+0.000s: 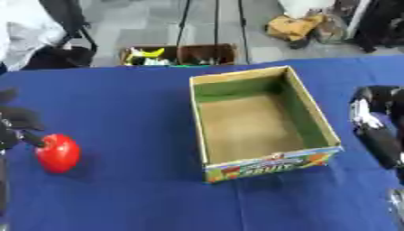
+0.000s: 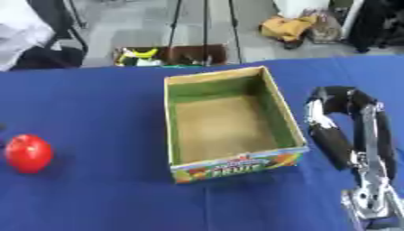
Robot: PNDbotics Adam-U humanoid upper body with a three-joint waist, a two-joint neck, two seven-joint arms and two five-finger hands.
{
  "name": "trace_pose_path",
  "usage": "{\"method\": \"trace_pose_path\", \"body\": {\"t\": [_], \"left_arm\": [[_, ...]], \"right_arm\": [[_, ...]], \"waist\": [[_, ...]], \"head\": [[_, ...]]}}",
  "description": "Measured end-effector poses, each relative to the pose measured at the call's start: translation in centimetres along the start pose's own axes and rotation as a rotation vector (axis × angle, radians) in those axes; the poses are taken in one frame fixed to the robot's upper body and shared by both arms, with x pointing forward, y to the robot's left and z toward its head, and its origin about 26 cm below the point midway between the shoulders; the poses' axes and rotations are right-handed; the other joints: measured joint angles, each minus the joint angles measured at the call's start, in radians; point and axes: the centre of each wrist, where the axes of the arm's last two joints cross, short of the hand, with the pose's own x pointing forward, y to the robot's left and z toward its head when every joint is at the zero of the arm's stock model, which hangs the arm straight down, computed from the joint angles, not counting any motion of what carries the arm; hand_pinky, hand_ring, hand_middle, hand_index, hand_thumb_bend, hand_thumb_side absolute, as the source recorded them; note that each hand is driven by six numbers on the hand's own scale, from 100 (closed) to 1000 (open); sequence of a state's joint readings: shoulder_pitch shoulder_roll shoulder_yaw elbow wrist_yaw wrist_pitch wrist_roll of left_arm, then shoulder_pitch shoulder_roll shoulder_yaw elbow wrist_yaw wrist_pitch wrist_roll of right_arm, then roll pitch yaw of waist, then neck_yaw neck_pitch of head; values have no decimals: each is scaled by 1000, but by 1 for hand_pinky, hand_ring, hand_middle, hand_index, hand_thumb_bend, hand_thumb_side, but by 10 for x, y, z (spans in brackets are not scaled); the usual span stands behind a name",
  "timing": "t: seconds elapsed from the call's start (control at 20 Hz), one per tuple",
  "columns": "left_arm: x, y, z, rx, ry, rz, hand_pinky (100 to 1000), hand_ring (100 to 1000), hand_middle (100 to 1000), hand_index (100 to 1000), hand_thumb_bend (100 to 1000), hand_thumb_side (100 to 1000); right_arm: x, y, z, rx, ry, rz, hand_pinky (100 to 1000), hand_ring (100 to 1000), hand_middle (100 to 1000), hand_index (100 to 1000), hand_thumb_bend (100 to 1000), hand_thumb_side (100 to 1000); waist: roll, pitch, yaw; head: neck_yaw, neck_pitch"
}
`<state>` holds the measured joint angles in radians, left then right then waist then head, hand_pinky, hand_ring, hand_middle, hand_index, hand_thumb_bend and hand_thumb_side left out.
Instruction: Pick up objects on the table and place them in the box.
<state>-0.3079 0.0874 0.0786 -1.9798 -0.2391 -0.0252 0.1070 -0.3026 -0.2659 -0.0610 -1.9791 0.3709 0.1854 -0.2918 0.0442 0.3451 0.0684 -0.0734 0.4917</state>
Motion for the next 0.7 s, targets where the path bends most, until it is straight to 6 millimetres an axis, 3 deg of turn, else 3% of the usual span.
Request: {"method": "trace_pose_path", "body": {"t": [0.35,0.7], "left_arm": [[0,1,0,4,1,-2,396,536,537,849,100,1000],[1,4,-4,10,-13,-51,400,545,565,870,100,1000]], "right_arm": [[0,0,0,0,0,0,730,532,443,663,100,532],[0,0,0,0,1,0,730,532,444,664,100,532]], "waist": [[0,-1,0],[2,-1,0]], "head": [[-18,33],[-22,44]]}}
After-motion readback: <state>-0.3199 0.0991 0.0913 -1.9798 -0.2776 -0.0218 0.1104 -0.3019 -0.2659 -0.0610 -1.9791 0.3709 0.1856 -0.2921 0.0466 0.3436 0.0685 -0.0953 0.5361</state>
